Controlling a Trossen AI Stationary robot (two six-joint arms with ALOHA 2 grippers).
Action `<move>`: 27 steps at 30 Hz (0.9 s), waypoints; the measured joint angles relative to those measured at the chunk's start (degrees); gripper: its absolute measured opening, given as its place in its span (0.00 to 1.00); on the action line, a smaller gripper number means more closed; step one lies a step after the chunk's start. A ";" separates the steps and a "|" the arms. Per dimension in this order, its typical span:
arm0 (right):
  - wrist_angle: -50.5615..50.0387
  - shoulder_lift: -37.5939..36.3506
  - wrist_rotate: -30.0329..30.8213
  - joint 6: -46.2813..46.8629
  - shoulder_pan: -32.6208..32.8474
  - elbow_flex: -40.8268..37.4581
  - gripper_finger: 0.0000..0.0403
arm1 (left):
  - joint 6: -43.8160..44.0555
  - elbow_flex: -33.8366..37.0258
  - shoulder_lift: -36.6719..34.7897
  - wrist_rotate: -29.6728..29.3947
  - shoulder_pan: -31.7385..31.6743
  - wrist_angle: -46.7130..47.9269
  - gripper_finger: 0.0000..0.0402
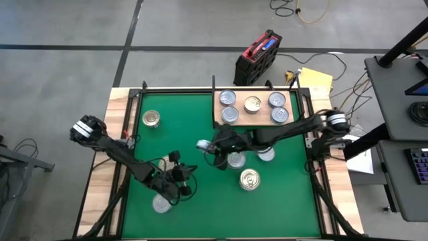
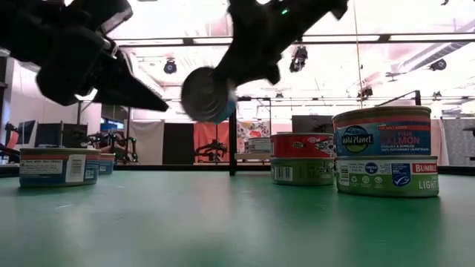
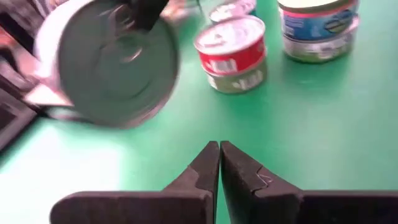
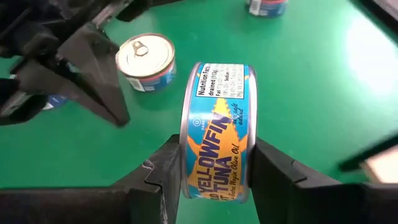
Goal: Stack canned seafood by type on shelf
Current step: Put the green and blue tuna on the shelf
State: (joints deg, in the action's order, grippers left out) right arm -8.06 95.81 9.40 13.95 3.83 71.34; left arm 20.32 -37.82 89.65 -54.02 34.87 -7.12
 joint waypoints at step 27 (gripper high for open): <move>26.19 -37.33 -4.79 25.69 -5.35 -38.75 0.34 | -20.96 0.00 -2.34 -16.73 -1.15 -10.27 0.00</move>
State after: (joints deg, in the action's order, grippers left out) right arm 18.13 58.48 4.62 39.64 -1.52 32.60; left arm -0.64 -37.83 87.31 -70.75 33.72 -17.40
